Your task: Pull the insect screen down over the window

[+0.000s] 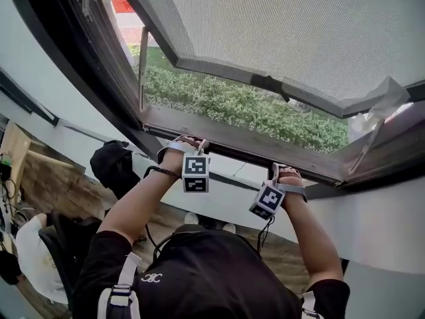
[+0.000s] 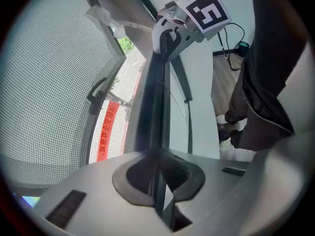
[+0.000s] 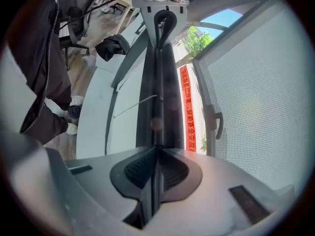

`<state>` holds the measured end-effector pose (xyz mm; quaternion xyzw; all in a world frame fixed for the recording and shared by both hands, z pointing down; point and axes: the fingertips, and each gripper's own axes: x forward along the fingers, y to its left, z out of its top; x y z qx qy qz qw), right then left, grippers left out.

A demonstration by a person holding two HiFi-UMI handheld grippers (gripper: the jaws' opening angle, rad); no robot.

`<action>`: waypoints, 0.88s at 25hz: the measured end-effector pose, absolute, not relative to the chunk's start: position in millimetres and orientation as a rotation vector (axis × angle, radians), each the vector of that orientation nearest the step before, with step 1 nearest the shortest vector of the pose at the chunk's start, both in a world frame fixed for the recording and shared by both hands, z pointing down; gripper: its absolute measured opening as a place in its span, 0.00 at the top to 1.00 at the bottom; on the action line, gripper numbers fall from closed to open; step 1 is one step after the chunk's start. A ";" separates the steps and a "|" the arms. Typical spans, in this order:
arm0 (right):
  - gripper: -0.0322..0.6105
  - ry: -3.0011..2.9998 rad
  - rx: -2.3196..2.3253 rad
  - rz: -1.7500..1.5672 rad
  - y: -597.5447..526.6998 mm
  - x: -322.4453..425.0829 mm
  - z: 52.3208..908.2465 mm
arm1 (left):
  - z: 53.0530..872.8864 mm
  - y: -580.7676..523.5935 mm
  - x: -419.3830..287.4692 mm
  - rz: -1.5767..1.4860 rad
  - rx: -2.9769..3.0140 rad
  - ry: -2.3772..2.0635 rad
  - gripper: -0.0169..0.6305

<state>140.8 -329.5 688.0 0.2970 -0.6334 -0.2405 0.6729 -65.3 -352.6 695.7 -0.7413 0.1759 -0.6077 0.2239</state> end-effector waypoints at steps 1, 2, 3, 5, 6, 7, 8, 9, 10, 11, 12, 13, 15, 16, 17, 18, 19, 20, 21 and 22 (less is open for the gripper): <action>0.91 -1.419 0.676 -0.556 -329.0 141.3 688.2 | 696.0 -352.8 -65.4 -1.678 -2.032 0.489 0.94; 0.91 -1.415 0.681 -0.565 -328.9 141.8 688.5 | 696.0 -353.6 -65.3 -1.676 -2.024 0.493 0.94; 0.90 -1.421 0.685 -0.566 -328.8 142.1 688.9 | 695.9 -354.4 -65.2 -1.672 -2.024 0.498 0.94; 0.88 -1.455 0.681 -0.533 -327.2 142.2 690.9 | 697.1 -353.0 -65.7 -1.671 -2.040 0.497 0.93; 0.87 -1.476 0.671 -0.501 -324.7 142.1 693.2 | 698.4 -350.7 -66.0 -1.673 -2.051 0.493 0.90; 0.82 -1.494 0.654 -0.464 -321.2 142.1 696.0 | 699.8 -348.4 -66.2 -1.675 -2.059 0.490 0.87; 0.71 -1.505 0.641 -0.434 -317.9 141.8 698.3 | 701.1 -346.4 -66.4 -1.676 -2.063 0.488 0.84; 0.67 -1.513 0.640 -0.420 -315.8 141.3 698.8 | 701.9 -344.6 -66.5 -1.675 -2.066 0.488 0.81; 0.68 -1.522 0.653 -0.417 -315.0 140.4 697.7 | 702.0 -342.9 -66.9 -1.672 -2.070 0.494 0.81; 0.70 -1.537 0.677 -0.418 -315.2 139.1 695.6 | 701.5 -341.2 -67.5 -1.666 -2.078 0.503 0.79; 0.71 -1.564 0.712 -0.417 -315.8 137.7 692.9 | 700.6 -339.2 -68.2 -1.660 -2.093 0.516 0.78; 0.73 -1.599 0.753 -0.413 -316.7 136.5 689.4 | 700.1 -337.0 -68.9 -1.654 -2.115 0.530 0.79; 0.79 -1.668 0.826 -0.388 -317.0 135.2 679.5 | 700.3 -332.8 -69.7 -1.637 -2.178 0.562 0.79; 0.80 -1.703 0.857 -0.365 -316.1 134.6 674.3 | 700.1 -331.3 -70.0 -1.621 -2.216 0.587 0.79; 0.82 -1.744 0.890 -0.339 -315.1 133.3 668.8 | 698.6 -330.1 -70.0 -1.595 -2.261 0.624 0.79; 0.85 -1.792 0.929 -0.308 -314.2 131.2 662.3 | 695.0 -329.1 -69.4 -1.554 -2.319 0.674 0.79; 0.91 -1.850 0.974 -0.272 -313.2 128.1 654.4 | 688.9 -328.1 -67.6 -1.496 -2.395 0.736 0.80; 0.94 -1.915 1.024 -0.228 -312.2 124.3 645.4 | 681.0 -327.3 -64.8 -1.418 -2.485 0.807 0.86; 0.94 -1.990 1.077 -0.179 -311.0 120.0 635.3 | 671.3 -326.5 -61.2 -1.318 -2.585 0.881 0.89; 0.94 -2.070 1.133 -0.130 -309.5 115.6 624.4 | 659.4 -326.0 -56.7 -1.197 -2.681 0.957 0.92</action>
